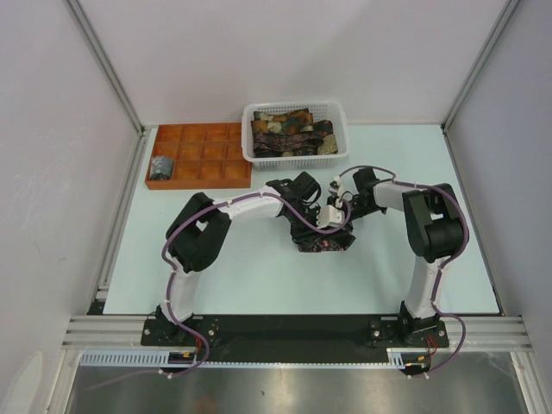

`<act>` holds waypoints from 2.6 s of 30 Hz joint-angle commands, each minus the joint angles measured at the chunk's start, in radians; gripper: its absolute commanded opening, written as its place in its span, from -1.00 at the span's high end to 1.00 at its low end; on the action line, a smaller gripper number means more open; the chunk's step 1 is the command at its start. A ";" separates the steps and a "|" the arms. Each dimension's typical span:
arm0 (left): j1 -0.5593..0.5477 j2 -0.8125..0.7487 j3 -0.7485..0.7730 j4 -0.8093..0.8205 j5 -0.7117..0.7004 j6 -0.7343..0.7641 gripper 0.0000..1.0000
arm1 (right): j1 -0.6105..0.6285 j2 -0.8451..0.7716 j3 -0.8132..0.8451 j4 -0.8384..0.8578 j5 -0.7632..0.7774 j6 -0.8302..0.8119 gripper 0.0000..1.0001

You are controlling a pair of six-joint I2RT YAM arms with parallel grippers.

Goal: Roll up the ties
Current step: Roll the tie at the center of the board.

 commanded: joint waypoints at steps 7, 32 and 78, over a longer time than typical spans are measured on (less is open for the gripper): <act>0.006 0.019 0.002 -0.025 -0.001 -0.017 -0.18 | -0.033 0.074 -0.015 0.015 0.065 -0.049 1.00; 0.006 0.020 0.016 0.176 0.137 -0.093 -0.46 | -0.030 0.140 -0.003 0.020 0.197 -0.100 1.00; 0.013 -0.112 -0.085 0.170 0.048 -0.159 -0.75 | -0.125 0.080 -0.006 -0.098 0.243 -0.159 1.00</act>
